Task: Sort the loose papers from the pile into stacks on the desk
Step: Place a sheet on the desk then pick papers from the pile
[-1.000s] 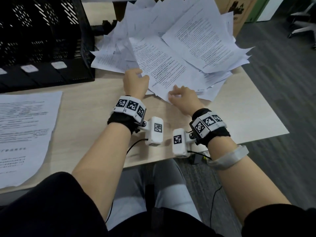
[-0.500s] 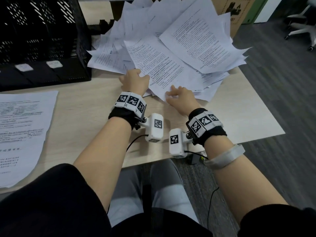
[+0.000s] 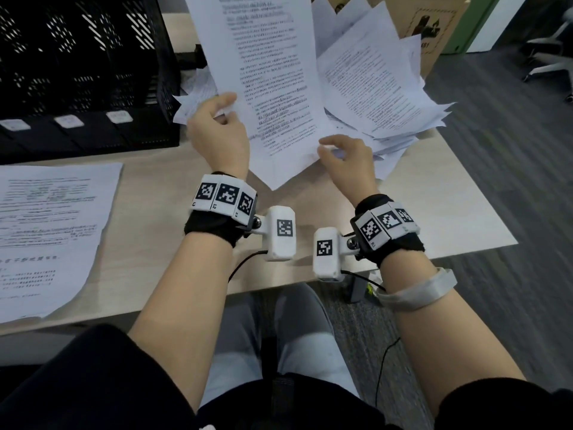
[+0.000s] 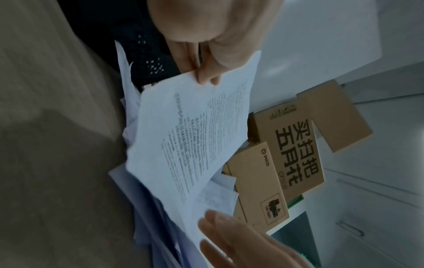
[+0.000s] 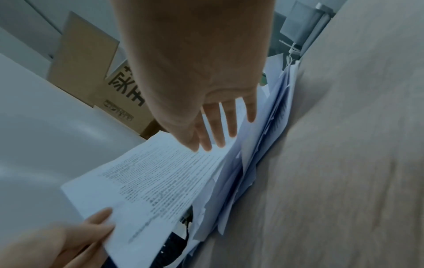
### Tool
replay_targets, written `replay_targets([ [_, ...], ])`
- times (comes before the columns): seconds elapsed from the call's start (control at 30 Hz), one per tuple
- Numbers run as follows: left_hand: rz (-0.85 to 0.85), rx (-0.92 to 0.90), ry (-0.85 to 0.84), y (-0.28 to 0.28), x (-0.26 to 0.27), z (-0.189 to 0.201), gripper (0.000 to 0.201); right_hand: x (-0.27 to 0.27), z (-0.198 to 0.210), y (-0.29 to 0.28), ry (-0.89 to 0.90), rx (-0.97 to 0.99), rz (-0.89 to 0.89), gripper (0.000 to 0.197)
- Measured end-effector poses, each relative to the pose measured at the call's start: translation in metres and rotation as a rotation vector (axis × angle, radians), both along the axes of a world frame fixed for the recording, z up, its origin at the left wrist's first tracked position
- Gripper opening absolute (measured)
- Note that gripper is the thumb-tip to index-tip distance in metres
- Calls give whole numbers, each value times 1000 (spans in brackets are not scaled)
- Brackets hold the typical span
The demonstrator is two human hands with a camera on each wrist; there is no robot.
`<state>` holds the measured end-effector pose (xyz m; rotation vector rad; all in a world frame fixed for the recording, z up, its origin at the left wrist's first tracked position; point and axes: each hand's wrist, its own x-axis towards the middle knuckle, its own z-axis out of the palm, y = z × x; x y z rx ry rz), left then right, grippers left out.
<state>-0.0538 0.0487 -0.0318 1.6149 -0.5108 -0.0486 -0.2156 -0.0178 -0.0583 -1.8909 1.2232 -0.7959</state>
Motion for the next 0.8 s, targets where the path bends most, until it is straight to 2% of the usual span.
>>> replay_targets([
  [0.17,-31,-97,1,36,14,11,37,0,10,12,-212,-93,-159,35],
  [0.3,-134,-111,96,68,26,16,40,2,12,23,-238,38,-148,54],
  [0.4,-192,-95,109,92,27,20,38,5,9,29,-280,174,-124,61],
  [0.5,-208,-78,123,112,29,21,36,7,8,39,-366,252,-98,50],
  [0.63,-186,-69,187,135,35,15,37,13,7,58,-411,266,4,10],
  [0.8,-138,-114,228,162,44,6,38,21,5,79,-402,291,39,20],
])
